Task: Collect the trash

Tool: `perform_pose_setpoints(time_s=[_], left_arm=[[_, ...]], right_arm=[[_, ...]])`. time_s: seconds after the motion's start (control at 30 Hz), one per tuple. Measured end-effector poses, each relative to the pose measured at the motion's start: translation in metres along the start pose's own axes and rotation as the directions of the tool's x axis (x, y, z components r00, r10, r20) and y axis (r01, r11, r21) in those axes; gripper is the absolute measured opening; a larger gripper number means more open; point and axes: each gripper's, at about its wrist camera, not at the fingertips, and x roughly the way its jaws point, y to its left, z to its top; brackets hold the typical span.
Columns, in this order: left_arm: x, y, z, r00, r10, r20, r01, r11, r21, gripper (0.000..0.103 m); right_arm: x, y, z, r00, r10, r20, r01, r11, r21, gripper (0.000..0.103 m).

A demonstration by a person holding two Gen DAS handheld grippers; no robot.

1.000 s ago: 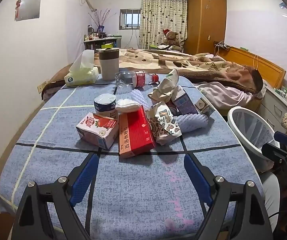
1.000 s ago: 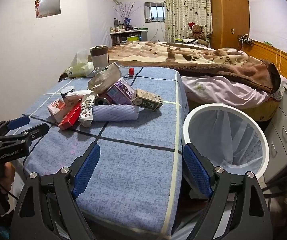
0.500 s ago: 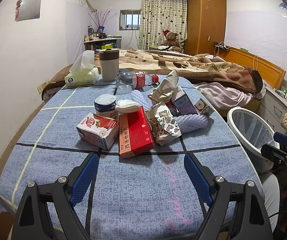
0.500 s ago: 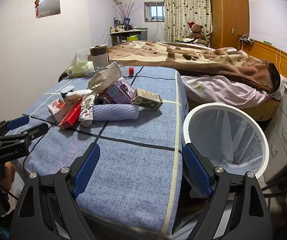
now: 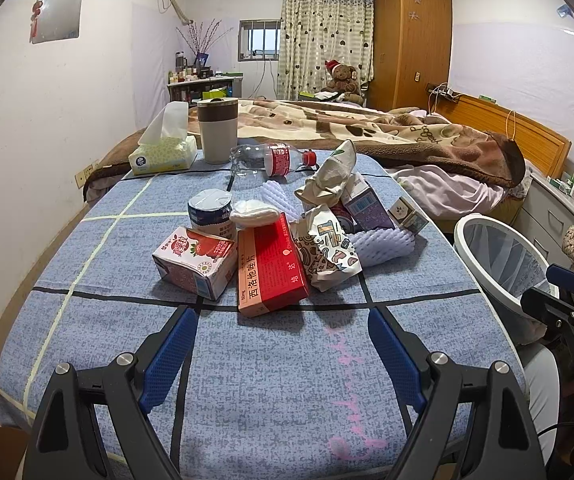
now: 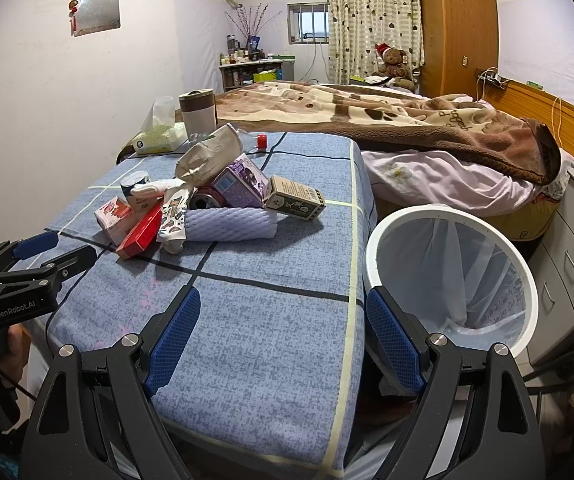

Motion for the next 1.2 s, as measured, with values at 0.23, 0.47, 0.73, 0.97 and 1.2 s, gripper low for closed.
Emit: perform_pose_setpoints(time_s=[0.23, 0.47, 0.73, 0.97, 1.2], left_arm=[[-0.0007, 0.0000, 0.0002, 1.000, 0.000, 0.001, 0.000, 1.000, -0.001, 0.087], [-0.0013, -0.0001, 0.0000, 1.000, 0.000, 0.001, 0.000, 1.000, 0.000, 0.087], [-0.0024, 0.0000, 0.0002, 1.000, 0.000, 0.002, 0.000, 1.000, 0.000, 0.087], [-0.0013, -0.0003, -0.0005, 1.000, 0.001, 0.002, -0.001, 1.000, 0.000, 0.087], [-0.0029, -0.0008, -0.0001, 1.000, -0.001, 0.002, 0.001, 1.000, 0.001, 0.087]], right_arm=[[0.0005, -0.0008, -0.0005, 1.000, 0.000, -0.001, 0.000, 1.000, 0.002, 0.087], [0.0006, -0.0009, -0.0006, 1.000, 0.001, -0.002, -0.001, 1.000, 0.002, 0.087], [0.0008, -0.0005, -0.0006, 1.000, 0.001, -0.004, -0.001, 1.000, 0.003, 0.087], [0.0013, -0.0008, -0.0013, 1.000, 0.001, -0.003, -0.001, 1.000, 0.003, 0.087], [0.0018, -0.0007, -0.0009, 1.000, 0.001, -0.004, -0.001, 1.000, 0.003, 0.087]])
